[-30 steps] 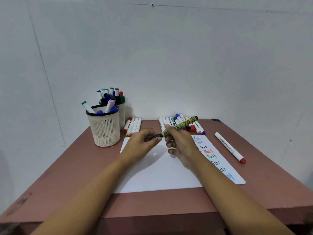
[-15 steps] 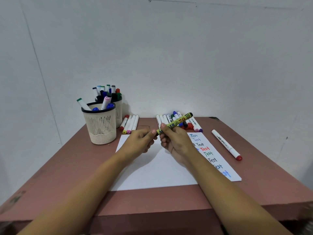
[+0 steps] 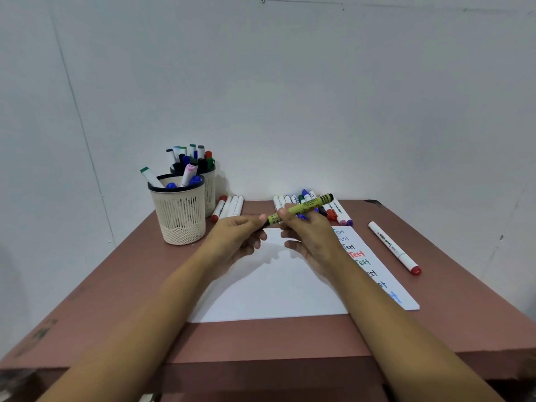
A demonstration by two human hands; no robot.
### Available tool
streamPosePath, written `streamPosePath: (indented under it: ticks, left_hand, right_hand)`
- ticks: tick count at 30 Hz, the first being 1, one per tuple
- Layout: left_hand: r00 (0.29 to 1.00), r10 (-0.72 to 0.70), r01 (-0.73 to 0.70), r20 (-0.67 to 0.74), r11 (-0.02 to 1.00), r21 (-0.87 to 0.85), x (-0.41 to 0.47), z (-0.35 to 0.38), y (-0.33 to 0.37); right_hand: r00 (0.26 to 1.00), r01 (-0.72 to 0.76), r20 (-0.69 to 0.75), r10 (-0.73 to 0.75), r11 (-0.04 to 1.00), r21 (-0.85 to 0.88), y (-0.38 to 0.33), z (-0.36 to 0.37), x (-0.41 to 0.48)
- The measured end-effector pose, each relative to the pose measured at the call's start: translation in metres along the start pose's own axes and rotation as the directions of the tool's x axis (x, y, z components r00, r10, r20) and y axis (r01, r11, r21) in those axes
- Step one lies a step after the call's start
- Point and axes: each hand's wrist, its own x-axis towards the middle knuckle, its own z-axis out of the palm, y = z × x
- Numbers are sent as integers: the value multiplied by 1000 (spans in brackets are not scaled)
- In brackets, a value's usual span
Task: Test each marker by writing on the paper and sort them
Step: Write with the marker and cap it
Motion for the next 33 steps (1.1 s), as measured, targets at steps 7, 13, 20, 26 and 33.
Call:
streamPosePath:
  ticks: [7, 13, 20, 26, 33]
  left_hand:
    - [957, 138, -170, -254, 980, -106, 5, -15, 6]
    - [882, 372, -299, -290, 916, 267, 7, -20, 42]
    - [765, 601, -319, -233, 668, 672, 16, -48, 110]
    - [660, 691, -279, -296, 591, 756, 23, -84, 155]
    - [620, 711, -192, -333, 549, 814, 31, -109, 154]
  right_hand:
    - [870, -7, -467, -156, 944, -329, 2, -17, 8]
    - [967, 23, -64, -248, 333, -943, 30, -15, 5]
    - [984, 56, 38, -173, 102, -993, 32, -13, 1]
    - [983, 61, 46, -175, 84, -995, 32, -12, 0]
    - [987, 54, 40, -158, 85, -995, 30, -11, 0]
